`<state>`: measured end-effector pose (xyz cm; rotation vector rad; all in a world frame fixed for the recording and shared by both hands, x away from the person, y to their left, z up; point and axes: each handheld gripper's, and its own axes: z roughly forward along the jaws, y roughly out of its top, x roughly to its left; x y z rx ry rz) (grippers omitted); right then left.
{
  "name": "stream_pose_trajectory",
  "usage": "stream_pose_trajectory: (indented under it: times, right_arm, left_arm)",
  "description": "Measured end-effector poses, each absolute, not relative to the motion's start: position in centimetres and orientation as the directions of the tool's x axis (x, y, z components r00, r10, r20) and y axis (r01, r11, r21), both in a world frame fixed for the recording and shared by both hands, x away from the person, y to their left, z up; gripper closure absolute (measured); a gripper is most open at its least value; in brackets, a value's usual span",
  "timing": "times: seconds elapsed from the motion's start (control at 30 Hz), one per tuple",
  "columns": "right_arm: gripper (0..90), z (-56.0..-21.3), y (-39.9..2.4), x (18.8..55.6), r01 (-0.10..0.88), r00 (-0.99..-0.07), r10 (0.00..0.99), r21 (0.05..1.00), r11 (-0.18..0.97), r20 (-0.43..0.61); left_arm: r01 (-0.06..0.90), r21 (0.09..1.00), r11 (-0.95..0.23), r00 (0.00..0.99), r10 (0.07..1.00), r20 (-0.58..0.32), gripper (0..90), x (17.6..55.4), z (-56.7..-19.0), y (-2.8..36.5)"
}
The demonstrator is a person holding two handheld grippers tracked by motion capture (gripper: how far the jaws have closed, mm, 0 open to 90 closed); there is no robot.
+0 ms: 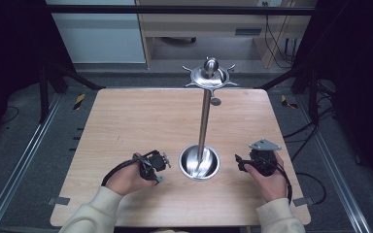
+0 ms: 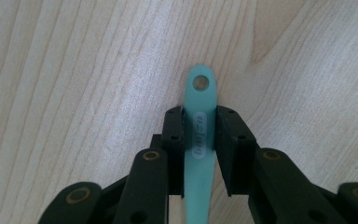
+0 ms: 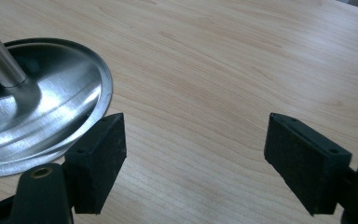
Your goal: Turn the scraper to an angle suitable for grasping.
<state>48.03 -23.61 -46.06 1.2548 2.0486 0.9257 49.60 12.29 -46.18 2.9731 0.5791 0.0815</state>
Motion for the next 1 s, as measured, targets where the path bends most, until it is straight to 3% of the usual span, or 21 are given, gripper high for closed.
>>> stream_pose_trajectory:
  times: [0.3, 0.53, 0.6, 0.83, 1.0]
  right_arm:
    - [21.0, -46.1, -23.6, 48.0, 0.517, -0.407, 0.908, 0.793, 0.323, -0.105]
    - [21.1, -46.0, -23.5, 48.1, 0.521, -0.408, 0.908, 0.792, 0.319, -0.097]
    - [21.1, -46.0, -23.5, 48.1, 0.522, -0.408, 0.908, 0.791, 0.318, -0.096]
    - [16.9, -46.1, -23.6, 48.2, 0.527, -0.408, 0.909, 0.791, 0.311, -0.086]
    - [10.8, -46.2, -23.6, 48.2, 0.536, -0.405, 0.911, 0.787, 0.306, -0.079]
  left_arm:
    - [0.376, 0.145, -0.915, 0.922, 0.386, 0.041, 74.1, 49.4, -45.1, 12.5]
    - [0.378, 0.353, -0.856, 0.905, 0.422, 0.055, 74.2, 48.1, -40.8, 13.9]
    - [0.375, 0.370, -0.850, 0.903, 0.425, 0.061, 74.2, 48.0, -40.3, 14.1]
    - [0.380, 0.578, -0.722, 0.852, 0.517, 0.085, 74.3, 46.4, -36.6, 16.2]
    - [0.370, 0.628, -0.685, 0.836, 0.540, 0.096, 74.3, 45.5, -35.1, 16.9]
